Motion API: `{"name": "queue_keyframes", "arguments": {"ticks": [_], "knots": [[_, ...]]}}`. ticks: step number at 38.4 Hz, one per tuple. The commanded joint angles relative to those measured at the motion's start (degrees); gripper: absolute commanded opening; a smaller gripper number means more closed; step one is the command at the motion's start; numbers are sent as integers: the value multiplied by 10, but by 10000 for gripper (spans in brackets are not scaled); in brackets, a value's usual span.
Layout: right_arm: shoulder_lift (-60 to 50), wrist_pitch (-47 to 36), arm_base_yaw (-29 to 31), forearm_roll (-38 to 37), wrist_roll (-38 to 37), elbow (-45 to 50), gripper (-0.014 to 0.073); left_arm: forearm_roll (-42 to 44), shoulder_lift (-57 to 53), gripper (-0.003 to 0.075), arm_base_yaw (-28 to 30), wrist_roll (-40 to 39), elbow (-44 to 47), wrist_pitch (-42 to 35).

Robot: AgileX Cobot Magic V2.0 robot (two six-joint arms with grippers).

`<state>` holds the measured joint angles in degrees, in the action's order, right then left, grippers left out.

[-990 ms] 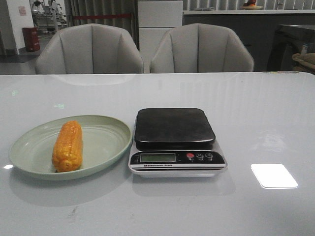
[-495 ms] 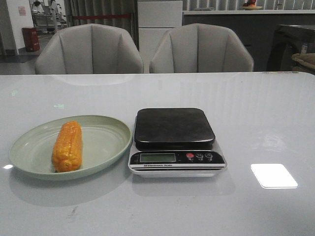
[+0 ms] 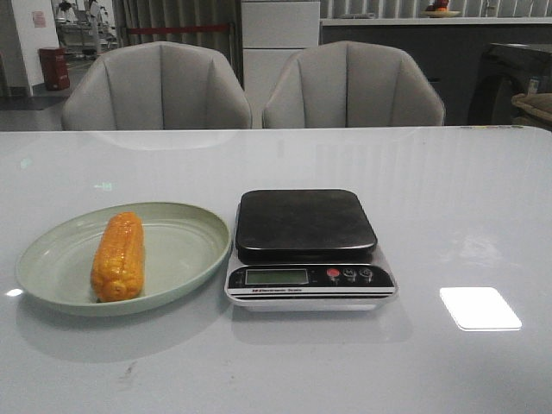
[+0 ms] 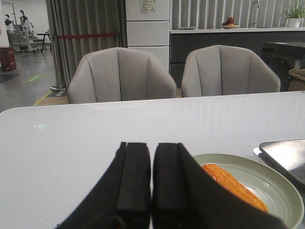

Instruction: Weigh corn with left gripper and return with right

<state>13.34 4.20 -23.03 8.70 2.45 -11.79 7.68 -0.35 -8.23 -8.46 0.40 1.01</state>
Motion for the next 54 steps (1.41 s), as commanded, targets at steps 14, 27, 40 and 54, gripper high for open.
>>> {"name": "queue_keyframes", "arguments": {"ticks": [14,27,40,54], "knots": [[4,-46,5,-7,7,-11,186,0,-13,125,1,-3,18,-46],[-55,-49,144,-54,12,51,186,0,-13,125,1,-3,18,-46],[-149,-42,166,-76,-3,138,186,0,-11,125,1,-3,18,-46],[-149,-47,166,-76,-4,139,186,0,-11,125,1,-3,18,-46]]}}
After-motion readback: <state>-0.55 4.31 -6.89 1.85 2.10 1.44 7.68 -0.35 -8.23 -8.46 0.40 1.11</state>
